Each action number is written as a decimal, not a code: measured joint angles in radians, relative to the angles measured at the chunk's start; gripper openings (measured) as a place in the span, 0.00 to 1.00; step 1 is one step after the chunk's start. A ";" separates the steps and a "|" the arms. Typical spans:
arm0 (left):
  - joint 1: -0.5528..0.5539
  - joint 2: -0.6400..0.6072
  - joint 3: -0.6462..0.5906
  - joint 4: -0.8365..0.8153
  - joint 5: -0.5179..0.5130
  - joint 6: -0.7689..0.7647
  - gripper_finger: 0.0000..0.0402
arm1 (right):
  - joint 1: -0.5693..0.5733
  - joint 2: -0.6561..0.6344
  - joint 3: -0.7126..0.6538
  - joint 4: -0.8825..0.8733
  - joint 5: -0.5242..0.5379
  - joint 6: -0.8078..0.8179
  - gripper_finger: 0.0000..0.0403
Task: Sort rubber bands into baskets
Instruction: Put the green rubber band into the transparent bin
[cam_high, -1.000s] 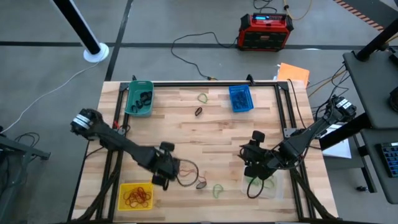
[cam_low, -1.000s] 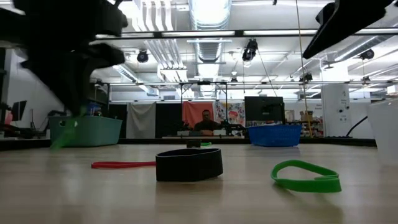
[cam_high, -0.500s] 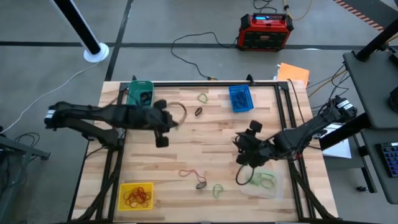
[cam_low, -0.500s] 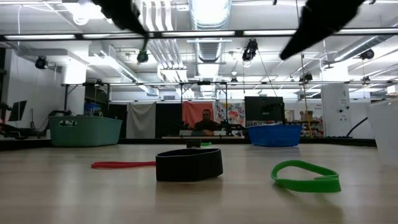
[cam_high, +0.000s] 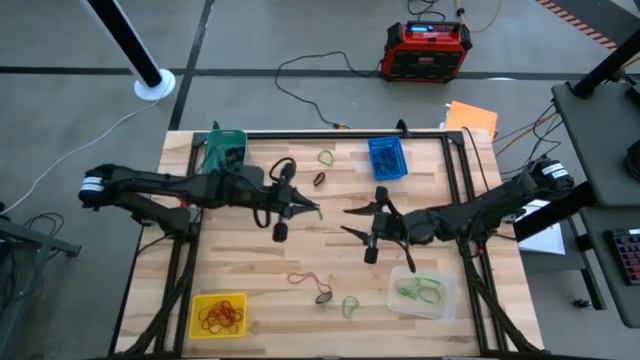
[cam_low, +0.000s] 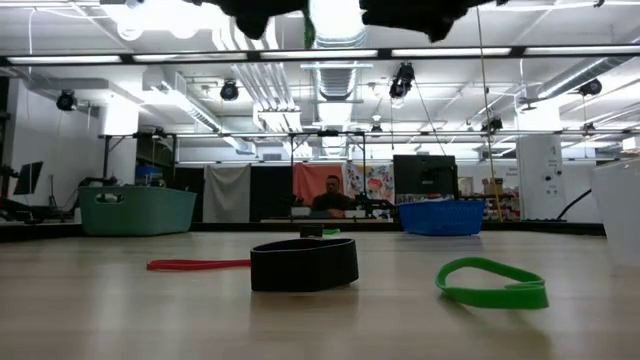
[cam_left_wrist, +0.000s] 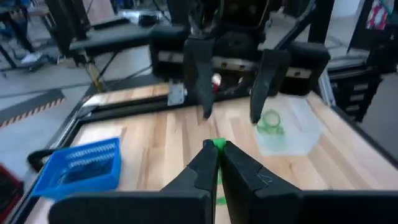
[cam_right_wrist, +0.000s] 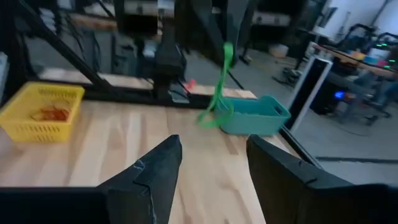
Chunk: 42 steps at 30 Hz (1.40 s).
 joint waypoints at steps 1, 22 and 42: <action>-0.002 0.018 -0.015 0.052 0.005 -0.003 0.00 | -0.008 0.006 -0.008 0.029 -0.017 0.004 0.44; -0.012 0.247 -0.055 0.423 0.011 -0.016 0.00 | -0.083 0.081 -0.012 0.042 -0.101 0.080 0.21; -0.009 0.227 -0.054 0.382 -0.013 -0.068 0.39 | -0.070 -0.178 0.137 -0.852 -0.535 0.476 0.02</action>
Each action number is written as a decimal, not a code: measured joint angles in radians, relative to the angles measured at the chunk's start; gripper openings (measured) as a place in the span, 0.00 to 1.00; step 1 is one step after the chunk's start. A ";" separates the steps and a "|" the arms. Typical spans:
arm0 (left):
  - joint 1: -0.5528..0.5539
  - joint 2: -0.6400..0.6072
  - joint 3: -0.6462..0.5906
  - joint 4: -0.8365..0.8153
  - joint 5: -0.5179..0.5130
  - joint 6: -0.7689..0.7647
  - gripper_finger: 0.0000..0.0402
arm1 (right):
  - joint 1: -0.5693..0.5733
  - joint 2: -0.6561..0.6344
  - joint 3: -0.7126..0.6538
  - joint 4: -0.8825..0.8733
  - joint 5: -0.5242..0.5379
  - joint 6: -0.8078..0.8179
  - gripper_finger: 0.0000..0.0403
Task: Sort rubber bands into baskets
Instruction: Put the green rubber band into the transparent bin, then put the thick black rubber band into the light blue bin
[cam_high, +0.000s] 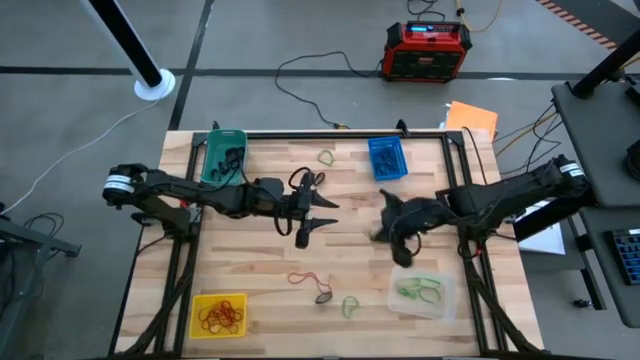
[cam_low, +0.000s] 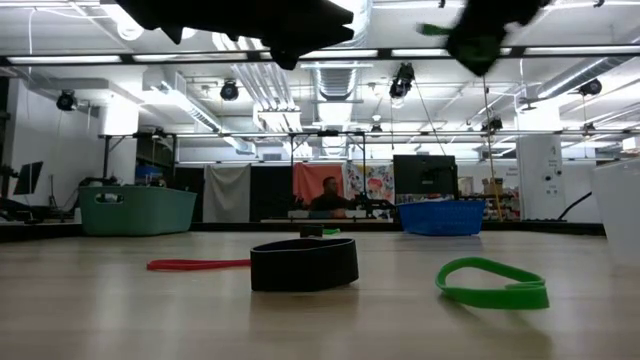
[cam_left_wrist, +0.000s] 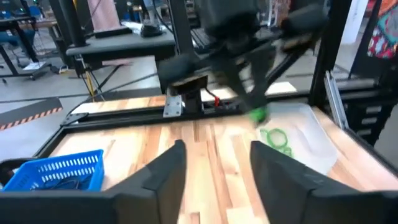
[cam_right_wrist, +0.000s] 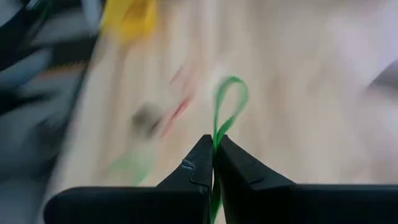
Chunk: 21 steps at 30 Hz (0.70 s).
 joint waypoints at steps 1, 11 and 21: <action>0.000 -0.008 0.000 -0.021 0.000 0.008 0.42 | 0.013 0.003 0.022 -0.083 -0.067 0.054 0.02; 0.002 -0.074 0.001 -0.234 -0.135 0.006 0.48 | 0.212 0.112 0.079 -0.483 -0.227 0.510 0.07; 0.005 -0.074 0.001 -0.289 -0.170 -0.009 0.47 | 0.310 0.171 0.083 -0.483 -0.217 0.709 0.34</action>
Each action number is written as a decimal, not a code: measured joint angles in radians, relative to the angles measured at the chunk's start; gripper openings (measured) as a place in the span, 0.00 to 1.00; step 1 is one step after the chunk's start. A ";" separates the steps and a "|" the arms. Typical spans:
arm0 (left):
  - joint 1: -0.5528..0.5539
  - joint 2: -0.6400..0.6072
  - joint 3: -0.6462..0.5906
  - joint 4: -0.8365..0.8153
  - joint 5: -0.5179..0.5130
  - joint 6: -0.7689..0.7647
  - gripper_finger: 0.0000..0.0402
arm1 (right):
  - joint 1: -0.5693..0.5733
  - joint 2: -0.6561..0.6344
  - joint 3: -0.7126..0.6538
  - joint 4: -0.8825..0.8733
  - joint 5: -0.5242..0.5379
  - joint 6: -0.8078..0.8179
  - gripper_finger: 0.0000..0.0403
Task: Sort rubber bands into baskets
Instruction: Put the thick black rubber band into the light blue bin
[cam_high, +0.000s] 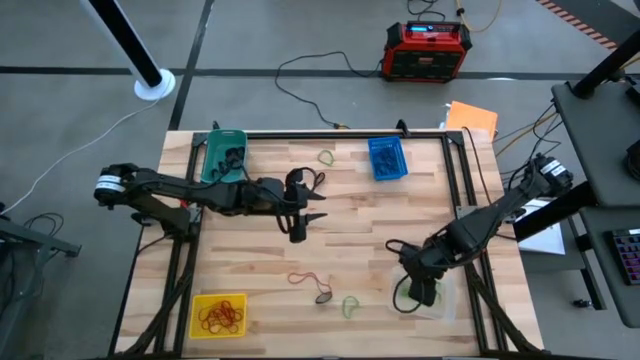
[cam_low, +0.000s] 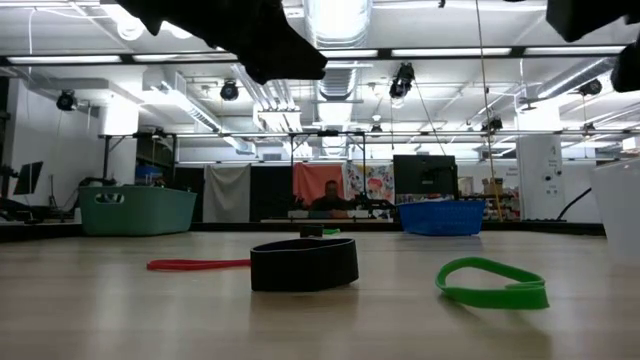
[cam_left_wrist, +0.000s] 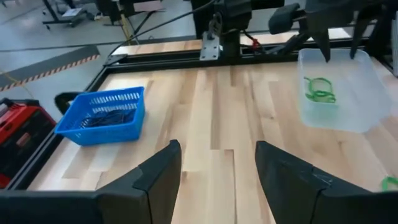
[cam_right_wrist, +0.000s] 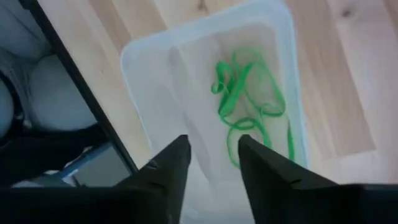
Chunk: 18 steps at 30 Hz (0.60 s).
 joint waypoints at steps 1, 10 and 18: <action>0.001 0.000 0.000 0.000 -0.010 -0.004 0.47 | 0.000 0.002 0.004 0.000 0.012 -0.004 0.36; 0.162 0.025 0.000 -0.045 -0.021 -0.102 0.47 | -0.010 0.001 0.074 0.009 0.416 -0.238 0.46; 0.321 0.204 0.131 -0.282 -0.015 -0.189 0.47 | -0.057 0.002 0.146 0.022 0.561 -0.408 0.47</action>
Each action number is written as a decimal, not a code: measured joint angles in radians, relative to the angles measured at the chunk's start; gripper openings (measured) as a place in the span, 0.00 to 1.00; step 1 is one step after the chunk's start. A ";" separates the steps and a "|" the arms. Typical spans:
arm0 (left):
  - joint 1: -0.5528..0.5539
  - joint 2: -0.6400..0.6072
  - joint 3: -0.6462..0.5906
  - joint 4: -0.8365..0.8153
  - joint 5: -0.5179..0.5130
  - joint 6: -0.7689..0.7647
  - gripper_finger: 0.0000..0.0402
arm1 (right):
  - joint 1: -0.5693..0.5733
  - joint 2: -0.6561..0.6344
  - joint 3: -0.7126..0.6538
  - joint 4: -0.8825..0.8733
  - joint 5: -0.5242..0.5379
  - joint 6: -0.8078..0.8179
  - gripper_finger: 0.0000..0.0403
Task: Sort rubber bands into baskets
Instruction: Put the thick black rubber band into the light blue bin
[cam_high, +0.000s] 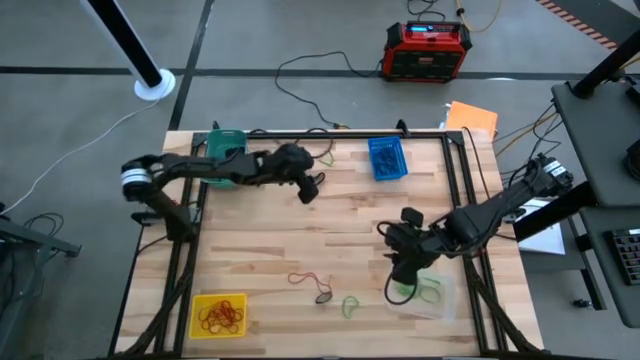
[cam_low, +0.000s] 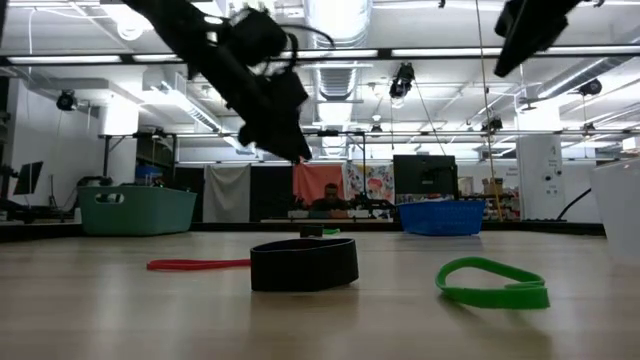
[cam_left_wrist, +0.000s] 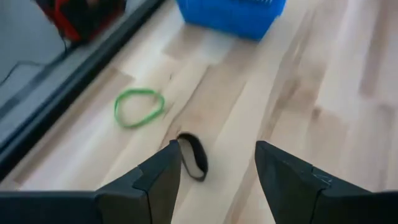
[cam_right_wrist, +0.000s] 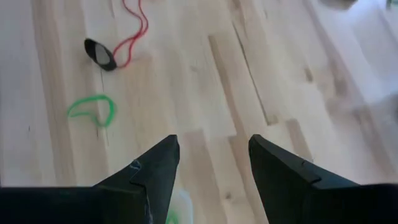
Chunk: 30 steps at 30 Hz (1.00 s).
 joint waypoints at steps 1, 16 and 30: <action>0.004 0.031 0.028 -0.031 0.000 0.009 0.47 | -0.003 0.000 0.005 0.004 0.005 -0.014 0.47; 0.023 0.377 0.343 -0.304 -0.101 0.032 0.47 | -0.003 0.000 -0.043 0.004 0.023 -0.008 0.47; 0.054 0.519 0.430 -0.353 -0.098 0.023 0.38 | -0.003 0.000 -0.046 0.023 0.023 -0.012 0.47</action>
